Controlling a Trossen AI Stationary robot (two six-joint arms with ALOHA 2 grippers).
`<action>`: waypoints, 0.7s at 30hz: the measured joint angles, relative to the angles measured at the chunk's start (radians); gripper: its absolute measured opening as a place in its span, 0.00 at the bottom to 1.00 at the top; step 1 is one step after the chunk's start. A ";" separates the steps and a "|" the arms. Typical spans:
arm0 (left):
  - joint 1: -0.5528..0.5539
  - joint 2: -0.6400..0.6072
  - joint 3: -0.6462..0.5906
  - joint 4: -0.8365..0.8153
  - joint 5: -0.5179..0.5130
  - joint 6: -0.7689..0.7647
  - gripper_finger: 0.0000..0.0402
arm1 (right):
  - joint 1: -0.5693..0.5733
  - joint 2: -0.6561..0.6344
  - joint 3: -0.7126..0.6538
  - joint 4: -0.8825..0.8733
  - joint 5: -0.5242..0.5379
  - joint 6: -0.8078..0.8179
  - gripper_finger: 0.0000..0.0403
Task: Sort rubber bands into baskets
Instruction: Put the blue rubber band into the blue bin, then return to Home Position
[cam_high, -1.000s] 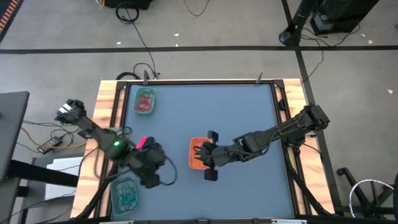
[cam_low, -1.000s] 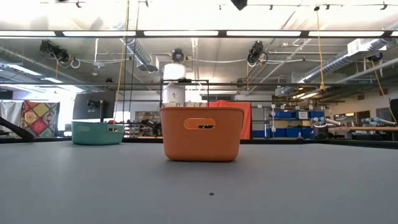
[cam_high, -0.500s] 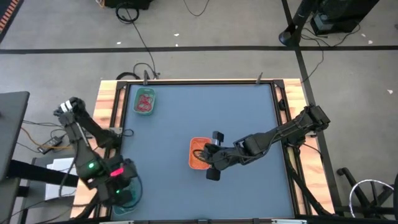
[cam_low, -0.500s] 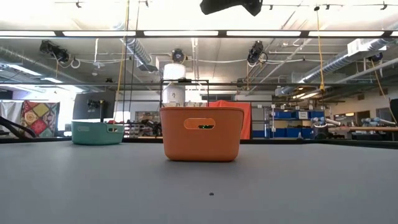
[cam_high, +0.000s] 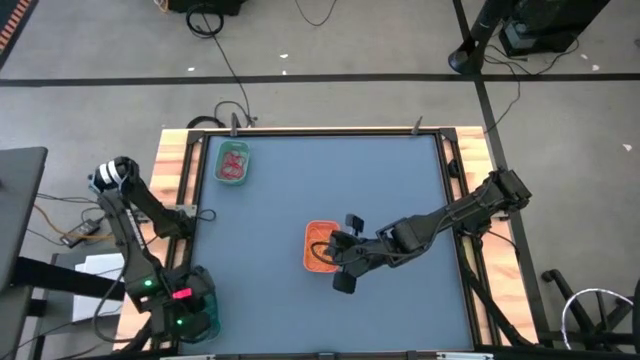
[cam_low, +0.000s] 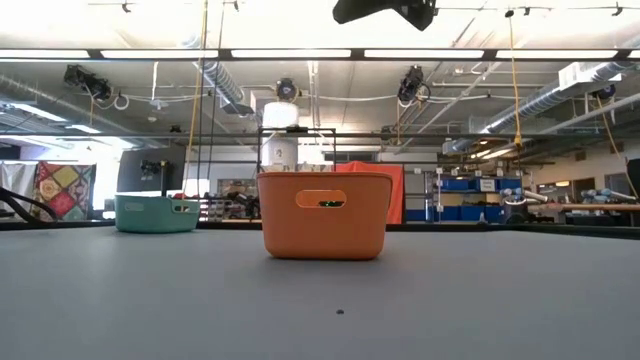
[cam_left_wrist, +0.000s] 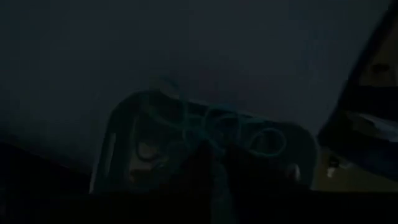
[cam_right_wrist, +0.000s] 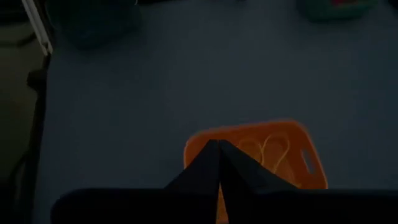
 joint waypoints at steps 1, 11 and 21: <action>0.000 0.000 -0.010 0.007 -0.001 0.000 0.15 | -0.004 0.000 0.000 -0.016 -0.017 -0.005 0.07; -0.014 -0.003 0.004 -0.125 -0.131 0.116 0.51 | -0.017 -0.002 -0.001 -0.280 -0.112 0.064 0.03; 0.090 -0.143 0.141 -0.364 -0.662 0.318 0.50 | -0.007 -0.246 -0.080 -0.207 0.141 0.082 0.01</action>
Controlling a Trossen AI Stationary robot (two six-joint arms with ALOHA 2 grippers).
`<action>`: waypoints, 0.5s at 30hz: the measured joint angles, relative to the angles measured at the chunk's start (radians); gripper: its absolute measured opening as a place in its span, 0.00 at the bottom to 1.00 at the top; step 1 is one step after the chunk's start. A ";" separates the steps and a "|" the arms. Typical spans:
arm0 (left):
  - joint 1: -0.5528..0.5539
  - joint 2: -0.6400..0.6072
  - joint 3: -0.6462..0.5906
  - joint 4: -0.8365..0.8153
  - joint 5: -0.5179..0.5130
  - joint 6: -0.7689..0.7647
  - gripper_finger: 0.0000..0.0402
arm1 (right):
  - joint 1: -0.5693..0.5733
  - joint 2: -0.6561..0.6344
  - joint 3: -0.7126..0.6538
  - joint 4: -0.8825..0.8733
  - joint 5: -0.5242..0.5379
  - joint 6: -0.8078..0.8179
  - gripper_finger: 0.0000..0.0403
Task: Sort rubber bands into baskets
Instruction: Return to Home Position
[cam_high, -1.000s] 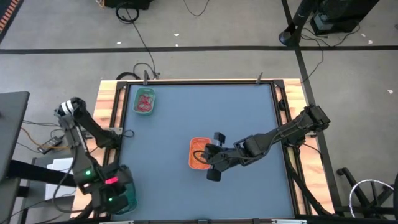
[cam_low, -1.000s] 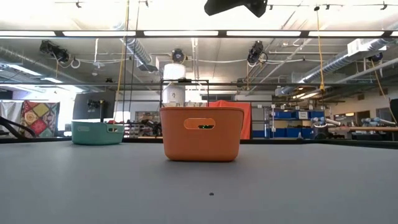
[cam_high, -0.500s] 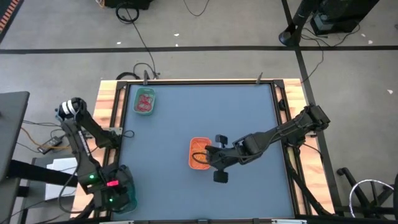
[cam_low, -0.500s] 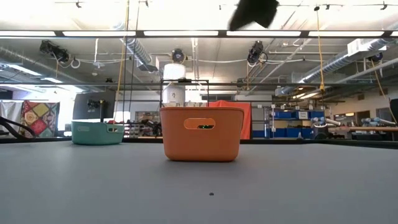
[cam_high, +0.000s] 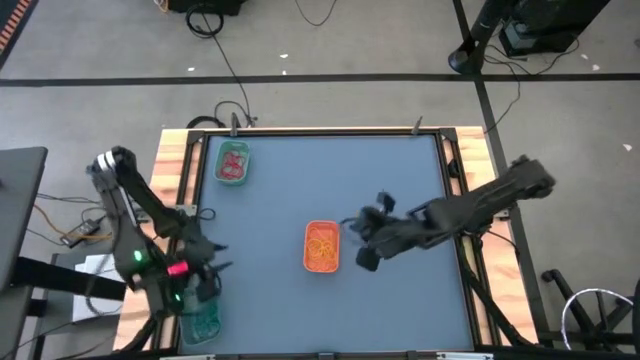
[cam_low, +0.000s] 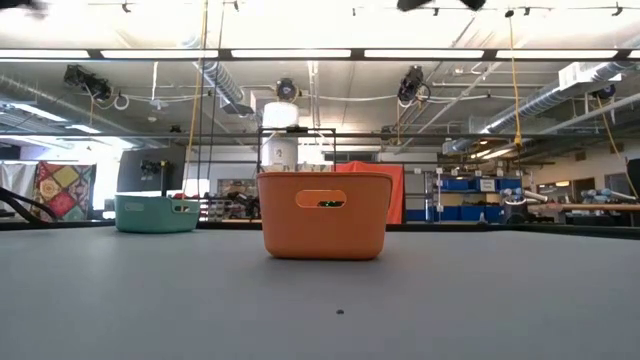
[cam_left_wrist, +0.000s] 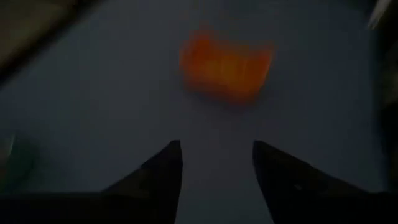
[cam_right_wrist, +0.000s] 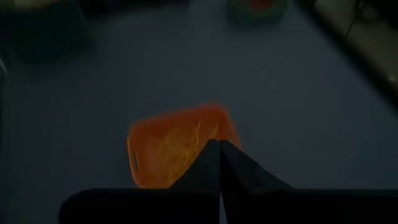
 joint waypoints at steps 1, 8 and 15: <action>0.002 -0.044 -0.007 0.032 -0.068 0.033 0.49 | 0.005 -0.044 -0.025 0.022 0.018 -0.008 0.01; 0.054 -0.362 -0.113 0.196 -0.193 0.376 0.41 | 0.065 -0.363 -0.186 0.068 0.124 -0.030 0.01; 0.177 -0.619 -0.321 0.527 -0.133 0.757 0.38 | 0.097 -0.669 -0.414 0.245 0.119 -0.110 0.01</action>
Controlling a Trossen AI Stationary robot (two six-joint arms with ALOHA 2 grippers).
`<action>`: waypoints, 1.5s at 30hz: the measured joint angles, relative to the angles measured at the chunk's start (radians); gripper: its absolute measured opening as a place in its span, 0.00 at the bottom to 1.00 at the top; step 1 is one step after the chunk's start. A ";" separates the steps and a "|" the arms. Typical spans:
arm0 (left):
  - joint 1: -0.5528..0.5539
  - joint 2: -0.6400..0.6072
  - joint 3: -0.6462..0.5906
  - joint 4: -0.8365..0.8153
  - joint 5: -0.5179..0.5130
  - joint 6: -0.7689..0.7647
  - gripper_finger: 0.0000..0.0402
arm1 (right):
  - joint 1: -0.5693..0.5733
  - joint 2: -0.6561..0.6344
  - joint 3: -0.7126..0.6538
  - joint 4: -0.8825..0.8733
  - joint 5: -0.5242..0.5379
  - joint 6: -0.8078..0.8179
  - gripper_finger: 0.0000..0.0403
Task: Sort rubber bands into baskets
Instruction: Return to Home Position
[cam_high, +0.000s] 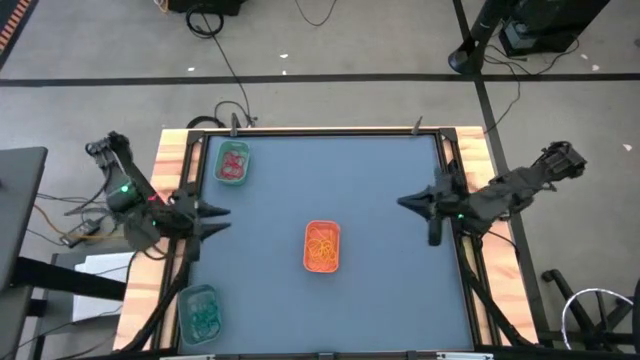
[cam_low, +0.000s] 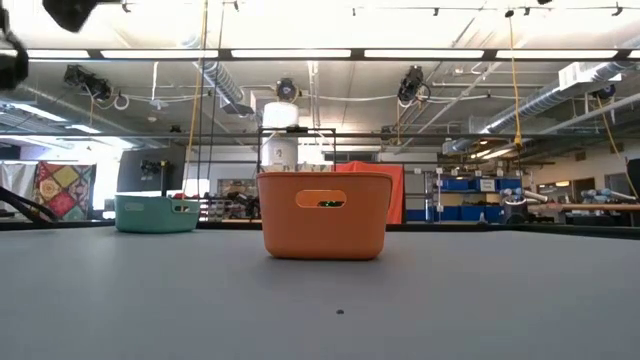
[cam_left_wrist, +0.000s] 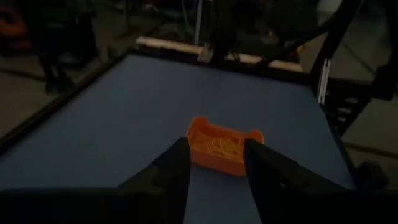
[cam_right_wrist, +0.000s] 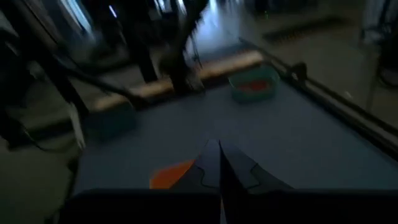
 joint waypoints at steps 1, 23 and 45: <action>0.017 -0.031 -0.040 0.065 0.007 0.051 0.38 | 0.000 -0.041 -0.050 0.067 -0.002 -0.031 0.01; 0.535 -0.219 -0.507 0.579 0.358 0.315 0.21 | -0.449 -0.270 -0.748 0.968 -0.507 -0.148 0.01; 0.751 -0.441 -0.507 0.383 0.630 0.307 0.02 | -0.668 -0.502 -0.837 0.809 -0.698 -0.181 0.01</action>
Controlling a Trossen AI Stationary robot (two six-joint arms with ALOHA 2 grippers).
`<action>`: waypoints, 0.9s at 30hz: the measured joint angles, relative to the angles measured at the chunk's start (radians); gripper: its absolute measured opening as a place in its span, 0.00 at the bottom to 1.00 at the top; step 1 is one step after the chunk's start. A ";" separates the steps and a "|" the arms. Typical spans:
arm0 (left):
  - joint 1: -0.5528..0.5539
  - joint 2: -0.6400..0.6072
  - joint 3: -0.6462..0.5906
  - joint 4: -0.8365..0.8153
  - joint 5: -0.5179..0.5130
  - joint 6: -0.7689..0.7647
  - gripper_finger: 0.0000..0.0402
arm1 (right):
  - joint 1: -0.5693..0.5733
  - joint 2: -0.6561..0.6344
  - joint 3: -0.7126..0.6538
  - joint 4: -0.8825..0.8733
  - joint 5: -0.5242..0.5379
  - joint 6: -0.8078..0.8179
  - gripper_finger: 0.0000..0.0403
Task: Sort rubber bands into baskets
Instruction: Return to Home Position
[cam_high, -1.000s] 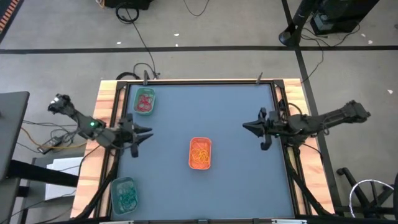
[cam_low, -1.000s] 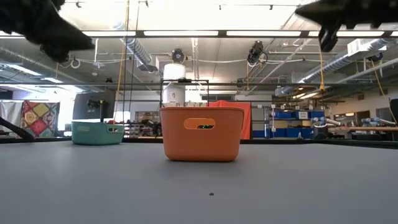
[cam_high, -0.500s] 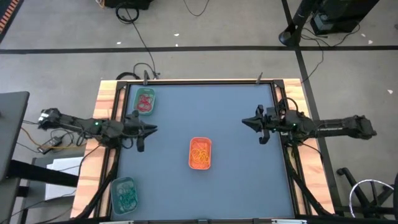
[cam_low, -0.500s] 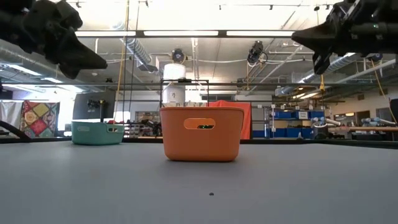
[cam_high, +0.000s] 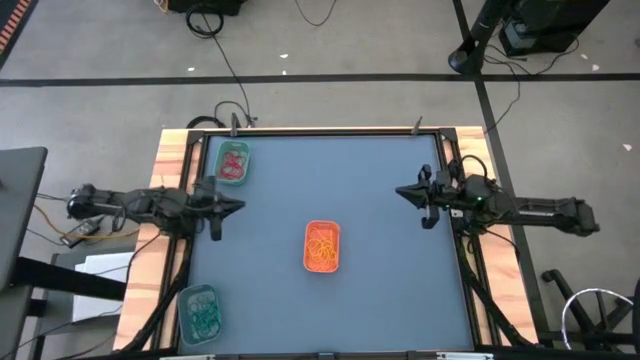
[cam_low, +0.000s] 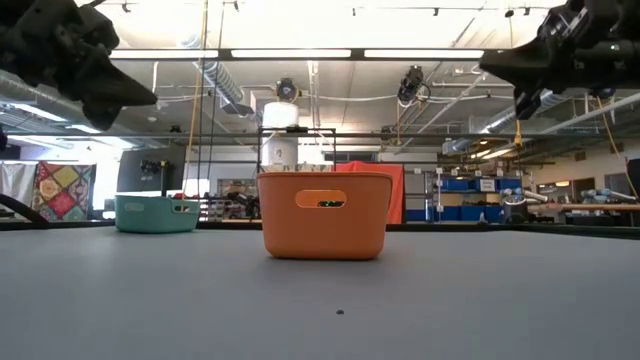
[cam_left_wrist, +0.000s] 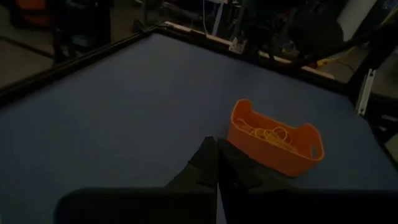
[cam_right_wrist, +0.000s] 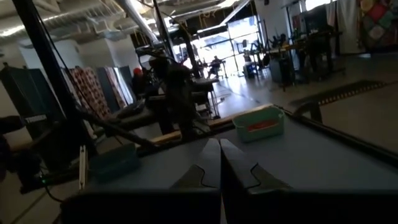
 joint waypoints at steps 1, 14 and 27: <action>0.000 -0.020 0.000 -0.019 0.000 0.000 0.02 | 0.000 -0.007 0.000 -0.006 0.000 0.000 0.01; 0.000 -0.133 -0.094 -0.034 0.022 -0.055 0.01 | -0.035 -0.012 0.000 -0.081 -0.004 -0.009 0.01; 0.000 -0.133 -0.161 0.095 0.076 -0.020 0.00 | -0.072 -0.011 0.000 -0.079 -0.058 0.007 0.01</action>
